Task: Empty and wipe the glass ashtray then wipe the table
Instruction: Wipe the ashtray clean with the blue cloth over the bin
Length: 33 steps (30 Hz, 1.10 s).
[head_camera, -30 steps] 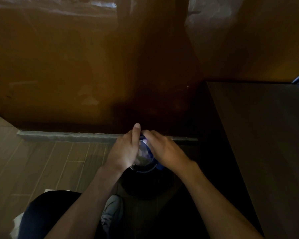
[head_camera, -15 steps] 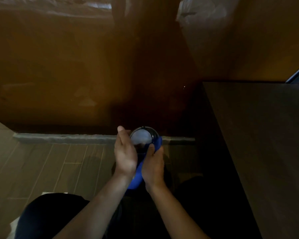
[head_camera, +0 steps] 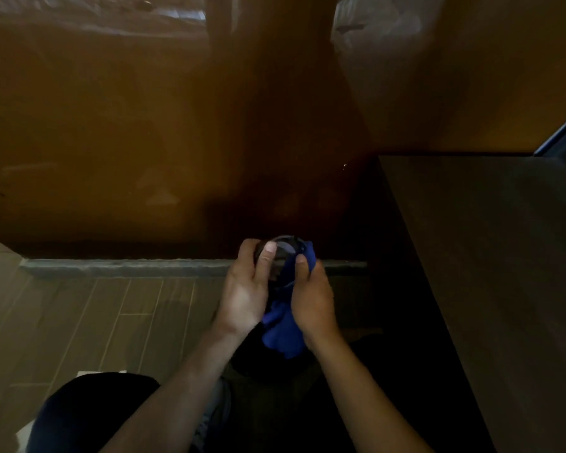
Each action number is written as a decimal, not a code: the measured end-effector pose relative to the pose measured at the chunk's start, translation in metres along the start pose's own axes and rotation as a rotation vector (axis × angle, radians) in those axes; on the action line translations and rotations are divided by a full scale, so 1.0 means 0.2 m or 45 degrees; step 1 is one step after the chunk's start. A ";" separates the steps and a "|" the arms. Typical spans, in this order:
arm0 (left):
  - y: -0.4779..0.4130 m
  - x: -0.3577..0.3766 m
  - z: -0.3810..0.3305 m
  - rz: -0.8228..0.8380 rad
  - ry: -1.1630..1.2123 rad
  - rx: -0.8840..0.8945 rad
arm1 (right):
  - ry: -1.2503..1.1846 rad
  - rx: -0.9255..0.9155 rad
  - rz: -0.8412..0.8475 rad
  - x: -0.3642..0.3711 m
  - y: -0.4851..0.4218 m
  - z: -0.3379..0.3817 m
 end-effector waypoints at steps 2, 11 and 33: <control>0.05 0.02 -0.01 -0.130 0.141 -0.041 | -0.433 0.340 0.009 0.08 0.07 -0.11; -0.09 -0.02 0.09 0.000 0.294 -0.255 | 0.465 -0.202 0.213 -0.02 -0.09 0.13; -0.05 0.00 0.12 0.004 0.446 -0.433 | 0.611 -0.333 0.463 0.03 -0.06 0.16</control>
Point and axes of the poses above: each hand's wrist, its own y-axis away from the middle knuckle, its own x-axis out of the palm, z = x × y, the point moved 10 cm from there along -y, towards the middle knuckle, and after that the axes turned 9 degrees about -z, right-handed, at the moved point
